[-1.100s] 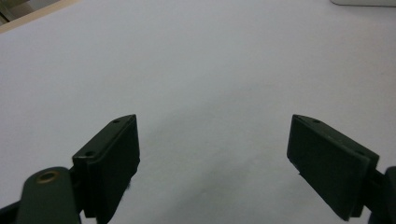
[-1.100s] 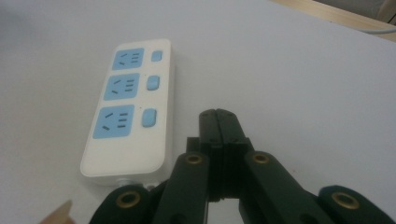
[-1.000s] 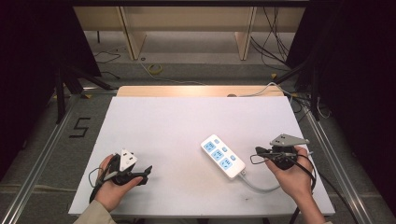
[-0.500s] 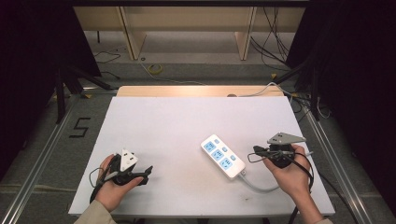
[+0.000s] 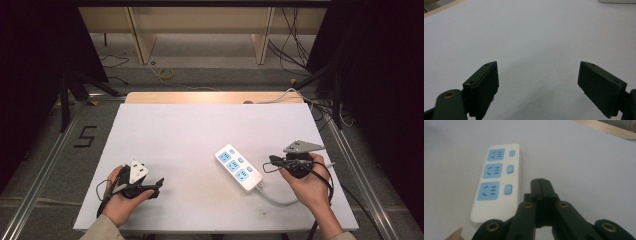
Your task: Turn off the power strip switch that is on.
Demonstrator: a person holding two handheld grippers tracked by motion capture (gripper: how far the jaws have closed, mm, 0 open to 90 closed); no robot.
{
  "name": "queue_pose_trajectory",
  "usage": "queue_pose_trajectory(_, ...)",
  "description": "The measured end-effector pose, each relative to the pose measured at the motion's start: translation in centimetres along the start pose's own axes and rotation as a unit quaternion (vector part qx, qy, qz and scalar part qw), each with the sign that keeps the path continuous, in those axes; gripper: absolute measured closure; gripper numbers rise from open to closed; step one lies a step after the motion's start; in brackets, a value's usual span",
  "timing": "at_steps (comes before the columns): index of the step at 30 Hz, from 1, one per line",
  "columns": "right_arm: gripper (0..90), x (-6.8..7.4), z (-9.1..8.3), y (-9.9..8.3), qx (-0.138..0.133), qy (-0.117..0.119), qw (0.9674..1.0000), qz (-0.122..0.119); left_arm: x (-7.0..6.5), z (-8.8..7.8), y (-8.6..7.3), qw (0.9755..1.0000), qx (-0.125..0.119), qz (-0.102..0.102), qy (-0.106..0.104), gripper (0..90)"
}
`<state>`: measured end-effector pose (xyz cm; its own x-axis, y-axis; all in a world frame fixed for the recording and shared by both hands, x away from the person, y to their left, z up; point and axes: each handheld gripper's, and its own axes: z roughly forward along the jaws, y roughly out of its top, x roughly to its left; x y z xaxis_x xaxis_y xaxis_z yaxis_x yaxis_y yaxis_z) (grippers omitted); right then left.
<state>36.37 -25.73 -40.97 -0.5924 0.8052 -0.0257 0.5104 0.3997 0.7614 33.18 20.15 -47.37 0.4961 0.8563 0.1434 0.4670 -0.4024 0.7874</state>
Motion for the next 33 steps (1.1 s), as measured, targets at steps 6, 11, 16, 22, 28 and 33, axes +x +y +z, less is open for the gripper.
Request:
queue_pose_trajectory(6, 90.0, 0.1, 0.3, 0.4, 0.005, 0.001, 1.0, -0.002, 0.0, 0.0, 0.0, 1.0, 0.002, 0.002, -0.001, 16.8)
queue_pose_trajectory(11, 90.0, 0.2, 0.6, 0.7, 0.007, 0.003, 0.9999, -0.008, 0.0, 0.0, 0.0, 1.0, 0.002, 0.002, -0.001, 16.8)
queue_pose_trajectory(16, 90.0, 0.3, 0.8, 1.0, 0.01, 0.004, 0.9999, -0.01, 0.0, 0.0, 0.0, 1.0, 0.001, 0.003, -0.002, 16.8)
queue_pose_trajectory(22, 90.0, 0.5, 1.1, 1.4, 0.014, 0.006, 0.9998, -0.012, -0.1, 0.0, 0.1, 1.0, 0.001, 0.003, -0.002, 16.8)
queue_pose_trajectory(28, 90.0, 0.6, 1.4, 1.7, 0.017, 0.006, 0.9997, -0.014, -0.1, 0.0, 0.1, 1.0, 0.001, 0.003, -0.002, 16.8)
queue_pose_trajectory(33, 90.0, 0.7, 1.7, 2.0, 0.02, 0.009, 0.9996, -0.017, -0.1, 0.0, 0.1, 1.0, 0.0, 0.004, -0.003, 16.9)
